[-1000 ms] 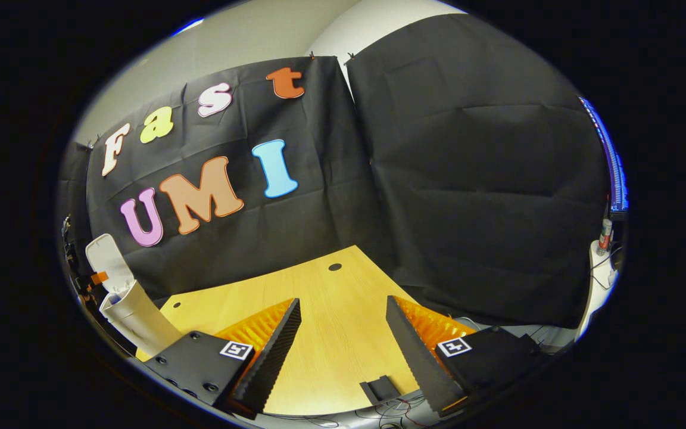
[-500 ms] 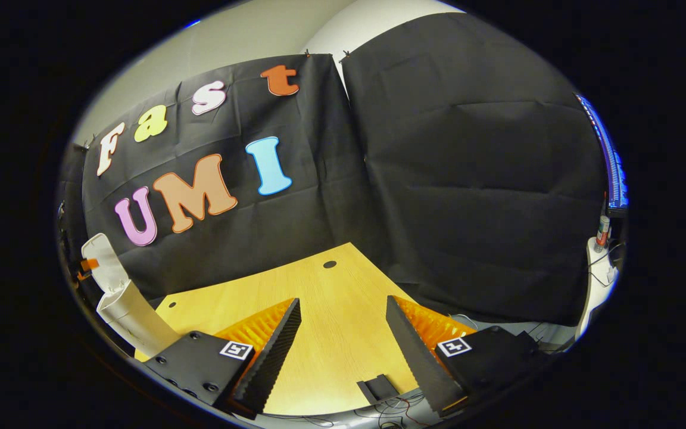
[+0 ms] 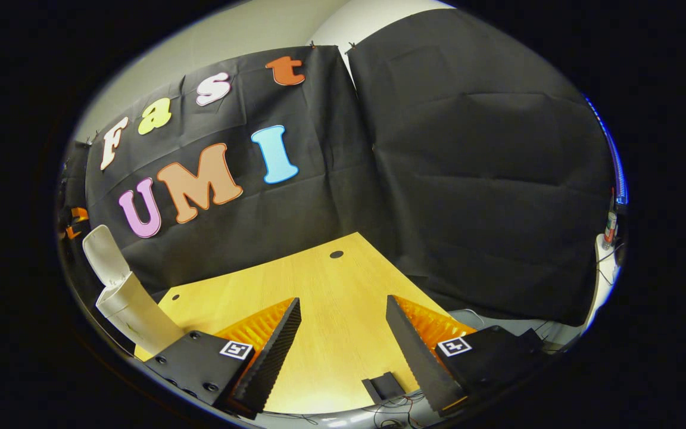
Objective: Press the lid of the desktop garbage bin to open it, pick up the crumpled paper on the desktop and throw it into the bin, then pick up the pop can on the desktop and drop it into the bin, and finally close the garbage bin lid.
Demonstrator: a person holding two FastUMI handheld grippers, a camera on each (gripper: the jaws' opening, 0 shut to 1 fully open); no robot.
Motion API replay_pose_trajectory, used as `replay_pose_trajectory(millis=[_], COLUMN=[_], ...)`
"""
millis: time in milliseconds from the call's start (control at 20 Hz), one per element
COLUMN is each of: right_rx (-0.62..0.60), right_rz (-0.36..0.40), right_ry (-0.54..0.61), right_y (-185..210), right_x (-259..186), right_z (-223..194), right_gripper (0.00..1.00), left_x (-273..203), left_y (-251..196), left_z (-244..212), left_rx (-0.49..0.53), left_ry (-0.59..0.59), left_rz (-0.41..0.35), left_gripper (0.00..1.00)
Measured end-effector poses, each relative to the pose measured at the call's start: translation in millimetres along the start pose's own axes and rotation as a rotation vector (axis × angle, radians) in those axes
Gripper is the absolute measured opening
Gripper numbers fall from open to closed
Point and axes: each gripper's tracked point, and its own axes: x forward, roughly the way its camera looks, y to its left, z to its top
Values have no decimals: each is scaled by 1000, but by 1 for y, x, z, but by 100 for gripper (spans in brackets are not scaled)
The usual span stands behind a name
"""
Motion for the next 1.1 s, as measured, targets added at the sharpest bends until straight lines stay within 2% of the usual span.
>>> replay_pose_trajectory(millis=[200,450,600,850,1100], right_rx=[8,24,32,30,6], right_rz=[-15,-37,-38,-10,15], right_ry=[-13,-25,-16,12,26], right_y=[-9,-19,-19,-10,0], right_x=[-3,-11,-13,-10,-10], right_z=[5,5,-1,-13,-15], right_gripper=[96,96,96,96,96], left_x=[31,42,31,-4,-47], left_y=[15,12,12,2,-8], left_z=[-21,-49,-47,-56,-77], left_rx=[33,22,84,89,140], left_ry=[102,163,101,32,-17], left_rz=[49,54,58,35,19], left_gripper=[94,93,91,94,94])
